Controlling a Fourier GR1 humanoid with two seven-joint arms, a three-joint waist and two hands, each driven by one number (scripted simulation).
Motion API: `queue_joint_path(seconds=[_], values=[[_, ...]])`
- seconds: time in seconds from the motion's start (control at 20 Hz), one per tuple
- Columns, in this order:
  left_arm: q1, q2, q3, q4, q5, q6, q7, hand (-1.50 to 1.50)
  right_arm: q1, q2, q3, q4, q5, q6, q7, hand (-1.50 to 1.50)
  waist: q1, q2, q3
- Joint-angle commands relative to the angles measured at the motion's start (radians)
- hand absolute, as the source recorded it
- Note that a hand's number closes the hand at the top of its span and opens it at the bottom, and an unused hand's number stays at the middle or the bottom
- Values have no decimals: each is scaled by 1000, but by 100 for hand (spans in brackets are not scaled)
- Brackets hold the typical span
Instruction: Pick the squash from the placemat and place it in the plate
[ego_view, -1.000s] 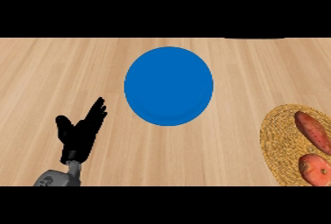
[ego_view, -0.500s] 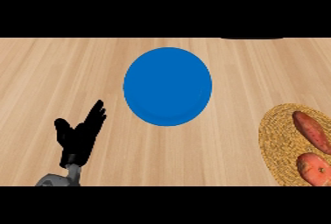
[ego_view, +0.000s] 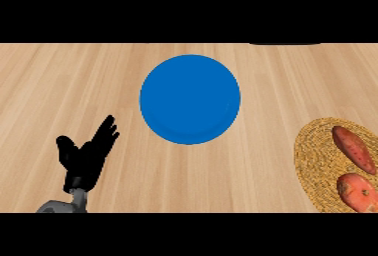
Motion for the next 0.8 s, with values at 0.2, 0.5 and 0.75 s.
queue_joint_path(seconds=[0.2, 0.5, 0.75], values=[[5, -8, 28, 52, 1, -37, 20, 0, 37, 27, 12, -133, 107, -5, 131, -150, 2, 8, -5], [102, -15, 16, -48, -24, -22, 38, 0, 174, 118, 26, -162, 174, -35, 79, -150, 1, 5, -5], [41, -8, 51, -39, -26, -36, 93, 0, 208, 156, 2, -201, 228, -36, 64, -150, -1, 6, -4]])
